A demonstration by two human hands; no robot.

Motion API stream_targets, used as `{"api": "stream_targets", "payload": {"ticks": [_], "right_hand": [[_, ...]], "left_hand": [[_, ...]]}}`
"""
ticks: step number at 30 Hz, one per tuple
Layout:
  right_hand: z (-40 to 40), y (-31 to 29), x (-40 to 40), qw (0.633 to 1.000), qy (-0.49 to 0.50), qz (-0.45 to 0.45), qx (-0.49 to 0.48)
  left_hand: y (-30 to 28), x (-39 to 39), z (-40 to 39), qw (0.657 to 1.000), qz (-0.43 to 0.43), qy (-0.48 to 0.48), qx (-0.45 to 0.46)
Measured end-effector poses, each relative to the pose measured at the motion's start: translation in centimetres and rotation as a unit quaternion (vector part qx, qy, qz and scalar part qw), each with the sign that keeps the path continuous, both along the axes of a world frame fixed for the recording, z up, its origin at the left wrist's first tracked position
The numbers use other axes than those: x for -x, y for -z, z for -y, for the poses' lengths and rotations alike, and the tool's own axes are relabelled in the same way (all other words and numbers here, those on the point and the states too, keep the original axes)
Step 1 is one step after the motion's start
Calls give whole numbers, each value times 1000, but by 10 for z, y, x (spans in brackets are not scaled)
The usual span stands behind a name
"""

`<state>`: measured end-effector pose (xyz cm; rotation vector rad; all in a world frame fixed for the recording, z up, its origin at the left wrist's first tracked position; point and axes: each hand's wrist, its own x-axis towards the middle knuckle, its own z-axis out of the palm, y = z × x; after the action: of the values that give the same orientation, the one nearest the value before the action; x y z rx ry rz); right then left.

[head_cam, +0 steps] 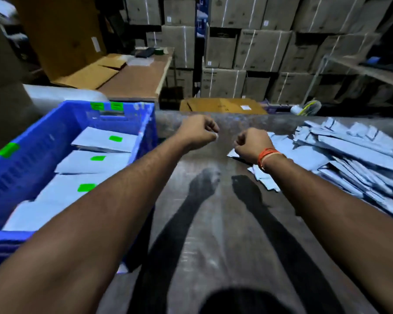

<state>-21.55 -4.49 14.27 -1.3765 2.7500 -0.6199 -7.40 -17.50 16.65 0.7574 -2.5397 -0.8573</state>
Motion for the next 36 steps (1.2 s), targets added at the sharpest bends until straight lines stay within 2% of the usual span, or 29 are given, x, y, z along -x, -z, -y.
{"api": "stream_targets", "payload": {"ticks": [6, 13, 19, 23, 26, 28, 31, 34, 36], "right_hand": [[-29, 54, 64, 998, -34, -9, -49], [3, 111, 97, 976, -59, -166, -129], [34, 126, 120, 955, -37, -232, -179], [41, 120, 127, 942, -66, -260, -201], [37, 110, 119, 958, -84, -245, -121], [29, 99, 109, 969, -106, -220, -31], [10, 79, 86, 980, -70, -99, 156], [-10, 59, 58, 950, 3, 64, 306], [-22, 51, 38, 920, 27, 157, 357]], "left_hand": [[64, 70, -54, 996, 48, -57, -37], [123, 106, -73, 987, 56, -123, -88], [146, 110, -60, 980, 63, -150, -110], [150, 104, -50, 975, 55, -180, -117], [152, 97, -47, 963, 17, -229, -139], [150, 90, -48, 955, -15, -259, -147], [143, 78, -51, 937, -59, -302, -166], [140, 62, -53, 908, -108, -340, -219], [141, 49, -54, 899, -132, -342, -240]]}}
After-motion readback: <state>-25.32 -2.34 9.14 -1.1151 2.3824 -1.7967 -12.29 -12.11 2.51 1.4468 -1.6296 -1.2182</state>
